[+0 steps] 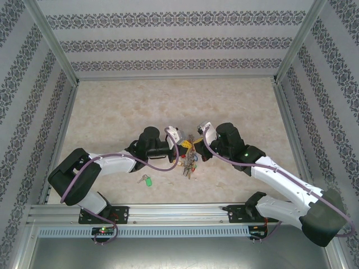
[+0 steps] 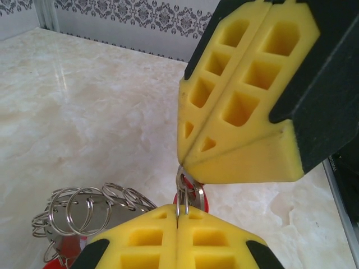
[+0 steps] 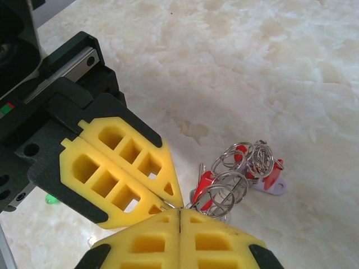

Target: Put the keys on the keyring

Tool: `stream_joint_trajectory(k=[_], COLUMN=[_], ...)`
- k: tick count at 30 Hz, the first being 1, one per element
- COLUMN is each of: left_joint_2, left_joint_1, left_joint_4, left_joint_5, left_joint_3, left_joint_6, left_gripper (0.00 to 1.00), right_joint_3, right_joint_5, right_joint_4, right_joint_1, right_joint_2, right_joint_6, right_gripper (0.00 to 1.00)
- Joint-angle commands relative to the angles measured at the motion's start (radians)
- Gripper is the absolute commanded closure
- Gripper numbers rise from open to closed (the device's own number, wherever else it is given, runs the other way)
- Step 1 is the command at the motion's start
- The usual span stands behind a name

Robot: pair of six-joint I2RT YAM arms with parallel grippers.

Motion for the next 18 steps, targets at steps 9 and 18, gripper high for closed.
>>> stream_joint_trajectory(k=[9,18], left_joint_2=[-0.008,-0.001], left_joint_1=[-0.010,-0.010], left_joint_4=[0.183,0.181], left_joint_5=[-0.042,-0.046], left_joint_3=[-0.091,-0.077], left_joint_6=[-0.030,-0.026], left_gripper=[1.00,1.00], right_joint_3=[0.011,0.011], right_joint_5=[0.036,0.019], right_joint_4=[0.010,0.033], right_joint_1=[0.019,0.019], right_joint_2=[-0.001,-0.007], right_joint_6=[-0.001,0.014], right_gripper=[1.00,1.00])
